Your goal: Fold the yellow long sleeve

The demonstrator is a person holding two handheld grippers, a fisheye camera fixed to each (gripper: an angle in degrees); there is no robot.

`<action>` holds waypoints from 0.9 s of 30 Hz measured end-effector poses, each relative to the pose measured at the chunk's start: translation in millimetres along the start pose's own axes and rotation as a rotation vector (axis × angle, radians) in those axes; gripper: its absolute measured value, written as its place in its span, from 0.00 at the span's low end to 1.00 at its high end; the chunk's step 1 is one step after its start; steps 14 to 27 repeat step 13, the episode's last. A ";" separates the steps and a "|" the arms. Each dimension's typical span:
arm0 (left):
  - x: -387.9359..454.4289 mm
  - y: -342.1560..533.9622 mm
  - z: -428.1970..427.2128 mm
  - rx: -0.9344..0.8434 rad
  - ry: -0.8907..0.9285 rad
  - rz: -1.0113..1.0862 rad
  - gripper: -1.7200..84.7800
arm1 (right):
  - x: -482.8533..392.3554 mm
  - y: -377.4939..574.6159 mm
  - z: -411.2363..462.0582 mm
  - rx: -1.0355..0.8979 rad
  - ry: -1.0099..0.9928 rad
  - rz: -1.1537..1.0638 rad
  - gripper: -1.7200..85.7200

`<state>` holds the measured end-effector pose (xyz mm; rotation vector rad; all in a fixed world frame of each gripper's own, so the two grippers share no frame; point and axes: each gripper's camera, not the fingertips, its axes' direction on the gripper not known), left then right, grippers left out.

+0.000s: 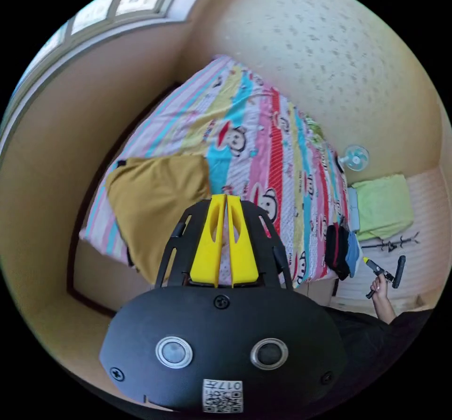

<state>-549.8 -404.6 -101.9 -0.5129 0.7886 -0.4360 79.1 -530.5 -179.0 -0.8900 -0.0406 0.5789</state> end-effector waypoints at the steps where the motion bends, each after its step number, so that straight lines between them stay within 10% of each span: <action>1: 30.4 -3.4 12.4 -0.024 0.035 0.041 0.01 | 17.9 19.2 -4.1 0.024 -0.018 0.051 0.02; 13: 351.7 65.8 128.3 -0.310 0.228 0.494 0.01 | 230.8 127.4 30.5 0.110 -0.108 0.571 0.06; 27: 351.7 65.8 128.3 -0.310 0.228 0.494 0.01 | 230.8 127.4 30.5 0.110 -0.108 0.571 0.06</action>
